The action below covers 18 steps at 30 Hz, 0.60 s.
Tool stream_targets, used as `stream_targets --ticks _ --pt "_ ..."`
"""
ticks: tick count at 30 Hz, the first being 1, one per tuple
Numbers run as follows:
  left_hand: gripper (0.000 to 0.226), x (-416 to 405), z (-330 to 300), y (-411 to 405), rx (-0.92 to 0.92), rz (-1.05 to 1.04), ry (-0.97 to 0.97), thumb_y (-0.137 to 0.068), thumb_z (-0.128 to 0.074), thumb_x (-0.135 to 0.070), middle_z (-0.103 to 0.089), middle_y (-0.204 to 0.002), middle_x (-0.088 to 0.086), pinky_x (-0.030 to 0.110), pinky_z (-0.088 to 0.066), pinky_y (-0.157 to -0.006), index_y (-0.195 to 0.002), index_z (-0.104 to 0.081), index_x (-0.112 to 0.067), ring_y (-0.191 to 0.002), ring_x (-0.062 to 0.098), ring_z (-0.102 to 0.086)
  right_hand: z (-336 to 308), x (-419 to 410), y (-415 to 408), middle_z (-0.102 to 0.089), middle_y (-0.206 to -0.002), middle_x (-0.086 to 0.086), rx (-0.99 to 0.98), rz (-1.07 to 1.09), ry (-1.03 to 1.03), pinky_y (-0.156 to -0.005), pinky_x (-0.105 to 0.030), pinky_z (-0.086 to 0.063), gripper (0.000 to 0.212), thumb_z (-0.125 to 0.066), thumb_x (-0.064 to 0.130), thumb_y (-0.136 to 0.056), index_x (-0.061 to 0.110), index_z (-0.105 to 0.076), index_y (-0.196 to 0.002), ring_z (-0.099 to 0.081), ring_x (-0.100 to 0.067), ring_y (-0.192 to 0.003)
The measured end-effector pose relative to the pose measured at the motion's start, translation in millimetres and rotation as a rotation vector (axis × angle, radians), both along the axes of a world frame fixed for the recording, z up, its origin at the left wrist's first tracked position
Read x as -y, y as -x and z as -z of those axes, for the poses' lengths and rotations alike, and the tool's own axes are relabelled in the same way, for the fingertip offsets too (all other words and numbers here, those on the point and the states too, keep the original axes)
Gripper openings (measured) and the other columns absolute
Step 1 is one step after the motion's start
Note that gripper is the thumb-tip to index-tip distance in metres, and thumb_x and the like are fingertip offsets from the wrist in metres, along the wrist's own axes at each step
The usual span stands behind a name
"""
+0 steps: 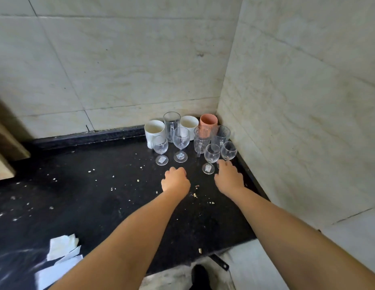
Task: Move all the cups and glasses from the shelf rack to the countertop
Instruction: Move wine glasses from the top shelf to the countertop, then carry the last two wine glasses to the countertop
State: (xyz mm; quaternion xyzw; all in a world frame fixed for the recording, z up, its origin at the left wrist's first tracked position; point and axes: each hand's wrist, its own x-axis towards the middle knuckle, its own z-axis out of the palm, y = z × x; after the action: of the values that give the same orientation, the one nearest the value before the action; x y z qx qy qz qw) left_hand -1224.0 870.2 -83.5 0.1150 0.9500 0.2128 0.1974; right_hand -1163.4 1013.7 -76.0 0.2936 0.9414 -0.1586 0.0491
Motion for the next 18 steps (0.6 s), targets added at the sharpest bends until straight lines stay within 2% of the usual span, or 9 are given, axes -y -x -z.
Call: stream_targets --ticks 3,8,14,18 --pt "0.038 36 -5 -11 -0.176 0.154 0.206 -0.092 -0.047 -0.012 -0.047 -0.133 0.009 0.041 -0.037 -0.102 -0.129 -0.053 -0.016 -0.127 0.028 -0.041 -8 37 -2 -0.043 -0.14 -0.009 0.097 -0.178 -0.117 -0.101 -0.049 -0.039 0.046 -0.052 0.014 -0.092 0.017 -0.039 -0.136 -0.043 -0.032 -0.13" --pt "0.036 96 -7 -31 -0.201 0.117 0.32 -0.093 -0.047 -0.013 -0.046 -0.135 0.009 0.04 -0.037 -0.103 -0.128 -0.053 -0.014 -0.129 0.028 -0.04 -14 97 -2 -0.043 -0.137 -0.01 0.146 -0.426 -0.221 -0.103 -0.049 -0.037 0.05 -0.051 0.009 -0.09 0.014 -0.037 -0.137 -0.043 -0.032 -0.128" --pt "0.035 179 -16 -58 -0.207 -0.124 0.354 -0.093 -0.045 -0.013 -0.046 -0.135 0.009 0.039 -0.037 -0.101 -0.127 -0.052 -0.013 -0.129 0.028 -0.04 -19 172 7 -0.043 -0.138 -0.01 0.123 -0.721 -0.258 -0.102 -0.047 -0.037 0.052 -0.052 0.009 -0.091 0.015 -0.036 -0.14 -0.044 -0.031 -0.127" --pt "0.035 235 -22 -102 -0.147 -0.389 0.394 -0.093 -0.048 -0.013 -0.046 -0.134 0.009 0.039 -0.038 -0.101 -0.128 -0.051 -0.013 -0.128 0.03 -0.04 -23 226 -7 -0.043 -0.138 -0.01 0.079 -0.969 -0.274 -0.102 -0.046 -0.037 0.048 -0.051 0.01 -0.092 0.015 -0.038 -0.138 -0.044 -0.031 -0.127"
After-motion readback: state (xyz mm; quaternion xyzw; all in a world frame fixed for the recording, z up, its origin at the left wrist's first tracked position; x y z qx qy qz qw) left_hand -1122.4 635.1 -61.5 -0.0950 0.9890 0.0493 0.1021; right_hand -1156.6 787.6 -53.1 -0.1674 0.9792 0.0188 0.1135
